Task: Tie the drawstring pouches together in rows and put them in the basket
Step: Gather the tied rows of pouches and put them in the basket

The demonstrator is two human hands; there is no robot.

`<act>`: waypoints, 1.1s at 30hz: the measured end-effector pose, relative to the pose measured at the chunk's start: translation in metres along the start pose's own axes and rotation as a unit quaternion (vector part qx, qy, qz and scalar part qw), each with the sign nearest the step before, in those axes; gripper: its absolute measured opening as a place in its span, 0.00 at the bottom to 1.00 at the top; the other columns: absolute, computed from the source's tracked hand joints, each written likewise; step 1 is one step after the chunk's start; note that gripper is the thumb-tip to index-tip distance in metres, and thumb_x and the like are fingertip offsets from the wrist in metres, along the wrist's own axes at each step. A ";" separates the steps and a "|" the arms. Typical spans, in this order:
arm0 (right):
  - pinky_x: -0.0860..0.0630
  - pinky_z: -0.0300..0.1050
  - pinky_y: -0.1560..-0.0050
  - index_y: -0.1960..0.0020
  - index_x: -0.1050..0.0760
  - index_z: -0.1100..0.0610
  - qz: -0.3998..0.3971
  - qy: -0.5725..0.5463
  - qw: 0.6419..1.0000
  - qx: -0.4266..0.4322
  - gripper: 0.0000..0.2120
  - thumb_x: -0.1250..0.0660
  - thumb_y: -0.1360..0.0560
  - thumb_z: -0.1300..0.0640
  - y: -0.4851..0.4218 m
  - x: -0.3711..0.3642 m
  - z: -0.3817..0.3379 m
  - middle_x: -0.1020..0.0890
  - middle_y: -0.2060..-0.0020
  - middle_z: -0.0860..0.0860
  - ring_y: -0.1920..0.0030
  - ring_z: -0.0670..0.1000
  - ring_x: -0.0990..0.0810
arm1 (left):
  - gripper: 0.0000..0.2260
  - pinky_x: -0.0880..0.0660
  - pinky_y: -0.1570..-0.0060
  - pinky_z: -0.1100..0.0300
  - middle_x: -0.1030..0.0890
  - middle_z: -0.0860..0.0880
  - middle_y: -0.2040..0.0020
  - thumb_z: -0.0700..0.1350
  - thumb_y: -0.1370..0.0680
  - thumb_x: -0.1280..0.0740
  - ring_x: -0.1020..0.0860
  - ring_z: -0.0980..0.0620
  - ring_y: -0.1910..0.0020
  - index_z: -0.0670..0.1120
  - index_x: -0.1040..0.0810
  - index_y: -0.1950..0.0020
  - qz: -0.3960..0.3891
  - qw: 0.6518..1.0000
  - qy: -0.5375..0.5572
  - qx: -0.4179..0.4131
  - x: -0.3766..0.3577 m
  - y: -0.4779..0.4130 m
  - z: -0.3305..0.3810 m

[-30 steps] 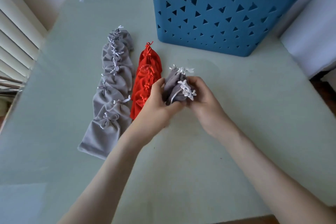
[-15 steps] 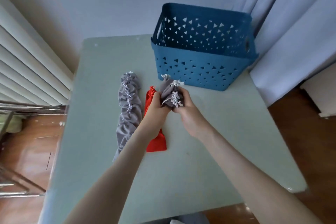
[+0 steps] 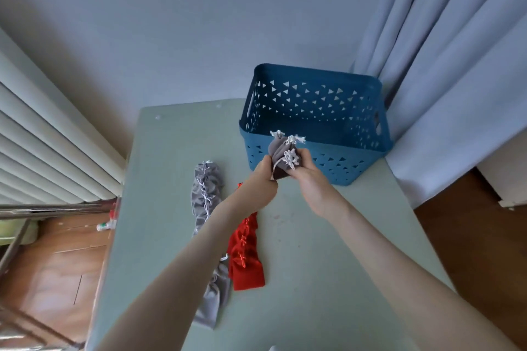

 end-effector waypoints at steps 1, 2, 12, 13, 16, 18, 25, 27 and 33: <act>0.27 0.32 0.49 0.40 0.33 0.62 0.011 0.007 1.000 0.005 0.11 0.38 0.21 0.63 -0.008 0.006 -0.005 0.23 0.46 0.56 0.49 0.49 0.22 | 0.11 0.34 0.60 0.63 0.29 0.42 0.48 0.33 0.27 0.44 0.30 0.48 0.54 0.41 0.35 0.45 0.004 0.999 -0.051 -0.009 0.003 -0.007 0.004; 0.27 0.30 0.53 0.42 0.31 0.61 0.022 0.015 1.000 0.014 0.08 0.38 0.21 0.64 -0.017 0.012 -0.010 0.25 0.45 0.56 0.51 0.50 0.22 | 0.12 0.34 0.53 0.60 0.30 0.41 0.44 0.34 0.28 0.43 0.31 0.45 0.48 0.39 0.33 0.45 0.019 0.995 -0.096 -0.023 0.008 -0.015 0.007; 0.30 0.36 0.56 0.50 0.23 0.57 -0.029 0.125 0.992 -0.014 0.09 0.34 0.25 0.68 -0.103 0.081 -0.033 0.21 0.56 0.51 0.58 0.44 0.25 | 0.11 0.31 0.45 0.52 0.25 0.43 0.51 0.43 0.21 0.39 0.26 0.41 0.48 0.38 0.31 0.42 0.206 0.950 -0.174 0.157 0.065 -0.103 0.001; 0.31 0.36 0.59 0.50 0.23 0.58 -0.045 0.132 0.990 -0.024 0.08 0.34 0.26 0.68 -0.115 0.082 -0.032 0.21 0.59 0.49 0.61 0.45 0.26 | 0.04 0.29 0.54 0.54 0.25 0.45 0.59 0.40 0.23 0.39 0.25 0.41 0.54 0.39 0.29 0.51 0.181 0.947 -0.197 0.180 0.072 -0.110 0.001; 0.30 0.39 0.61 0.54 0.24 0.60 -0.079 0.135 0.984 -0.084 0.09 0.35 0.27 0.72 -0.151 0.076 -0.016 0.23 0.62 0.52 0.60 0.49 0.27 | 0.07 0.28 0.66 0.59 0.26 0.48 0.69 0.35 0.27 0.40 0.24 0.45 0.61 0.41 0.29 0.65 0.056 0.942 -0.253 0.215 0.085 -0.112 0.001; 0.29 0.40 0.60 0.55 0.24 0.61 -0.100 0.135 0.975 -0.145 0.12 0.38 0.27 0.76 -0.170 0.071 0.002 0.23 0.60 0.55 0.58 0.52 0.27 | 0.08 0.23 0.60 0.60 0.21 0.51 0.72 0.37 0.25 0.40 0.20 0.51 0.65 0.40 0.23 0.61 -0.060 0.943 -0.240 0.223 0.076 -0.103 0.001; 0.28 0.39 0.66 0.63 0.29 0.61 -0.115 0.276 0.908 -0.294 0.12 0.38 0.26 0.75 -0.204 0.055 0.070 0.26 0.68 0.55 0.68 0.51 0.27 | 0.21 0.23 0.43 0.54 0.23 0.47 0.43 0.51 0.27 0.30 0.23 0.49 0.44 0.46 0.31 0.39 -0.100 0.961 0.047 0.255 0.061 -0.104 -0.032; 0.27 0.39 0.67 0.62 0.29 0.61 -0.112 0.299 0.897 -0.305 0.11 0.38 0.26 0.74 -0.212 0.050 0.080 0.26 0.68 0.56 0.69 0.51 0.27 | 0.31 0.28 0.36 0.53 0.23 0.51 0.39 0.52 0.35 0.31 0.25 0.52 0.39 0.48 0.32 0.33 -0.100 0.966 0.074 0.226 0.058 -0.110 -0.039; 0.24 0.42 0.67 0.59 0.32 0.61 -0.100 0.341 0.867 -0.350 0.09 0.39 0.23 0.71 -0.216 0.054 0.105 0.26 0.66 0.56 0.68 0.51 0.26 | 0.37 0.33 0.32 0.54 0.23 0.55 0.37 0.55 0.43 0.31 0.26 0.55 0.37 0.52 0.30 0.33 -0.119 0.964 0.160 0.178 0.050 -0.115 -0.055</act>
Point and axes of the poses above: each hand's wrist, its own y-axis away from the middle knuckle, its own x-axis out of the back of the hand, z = x × y, the point moved 3 cm from there along -y, towards the middle knuckle
